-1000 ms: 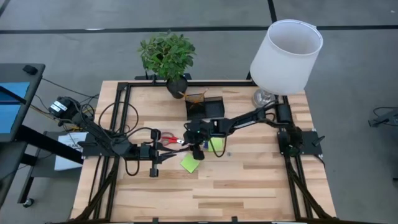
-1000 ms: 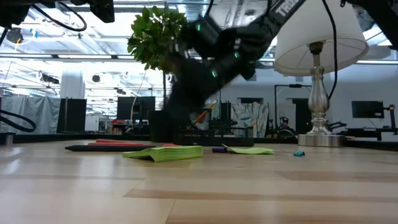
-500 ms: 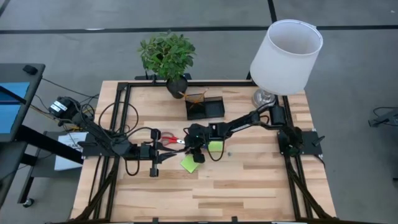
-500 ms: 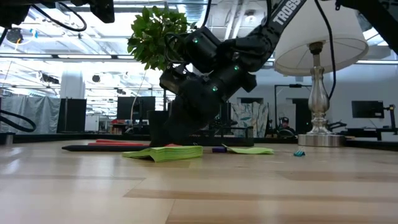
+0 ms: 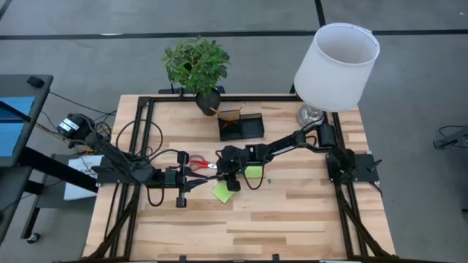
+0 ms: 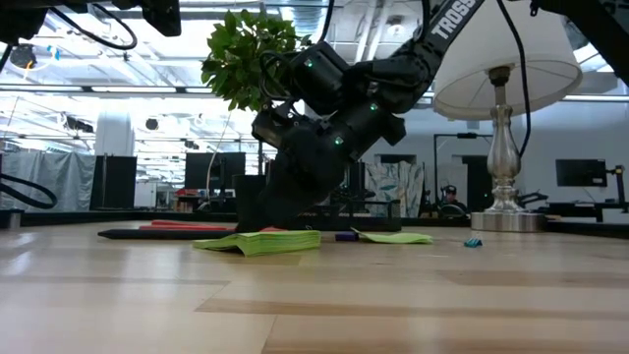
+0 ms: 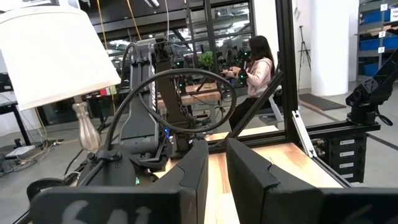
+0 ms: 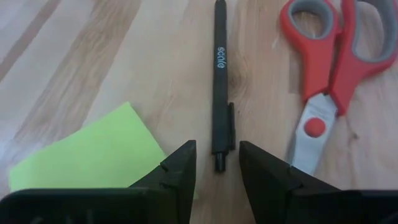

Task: Pick and place office supplies into organizer
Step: Put the black ballpen into the desk organizer

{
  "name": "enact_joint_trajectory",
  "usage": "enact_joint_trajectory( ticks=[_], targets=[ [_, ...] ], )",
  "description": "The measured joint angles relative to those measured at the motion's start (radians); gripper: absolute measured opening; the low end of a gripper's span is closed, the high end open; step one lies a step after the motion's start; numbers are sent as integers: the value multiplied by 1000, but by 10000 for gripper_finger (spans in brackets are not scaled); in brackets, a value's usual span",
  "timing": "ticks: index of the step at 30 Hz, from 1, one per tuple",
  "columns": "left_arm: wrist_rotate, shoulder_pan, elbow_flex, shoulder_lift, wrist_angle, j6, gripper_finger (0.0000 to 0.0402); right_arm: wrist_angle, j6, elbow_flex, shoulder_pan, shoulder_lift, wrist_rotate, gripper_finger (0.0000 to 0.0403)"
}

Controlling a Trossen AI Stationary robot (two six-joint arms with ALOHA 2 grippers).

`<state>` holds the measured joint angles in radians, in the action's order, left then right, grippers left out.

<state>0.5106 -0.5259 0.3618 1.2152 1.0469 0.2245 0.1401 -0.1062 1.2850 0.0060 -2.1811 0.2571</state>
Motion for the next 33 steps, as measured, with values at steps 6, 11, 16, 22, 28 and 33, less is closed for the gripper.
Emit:
enact_joint_trajectory(
  ticks=[6, 11, 16, 22, 28, 33],
  targets=[
    [0, 0, 0, 0, 0, 0, 51, -4, -6, 0, 0, 0, -35, 115],
    [0, 0, 0, 0, 1, 0, 51, -5, -6, 0, 0, 0, -51, 85],
    [1, 0, 0, 0, 1, 0, 51, -21, -29, 1, 3, 2, -50, 14],
    [1, 0, 0, 0, 1, 0, 51, -27, -28, 2, 12, 3, -61, 4],
    [1, 0, 0, 0, 1, 0, 51, -30, -25, 2, 16, 3, -89, 1],
    [1, 0, 0, 0, 1, 0, 51, -49, -24, 2, 25, 12, -112, 1]
  ],
)
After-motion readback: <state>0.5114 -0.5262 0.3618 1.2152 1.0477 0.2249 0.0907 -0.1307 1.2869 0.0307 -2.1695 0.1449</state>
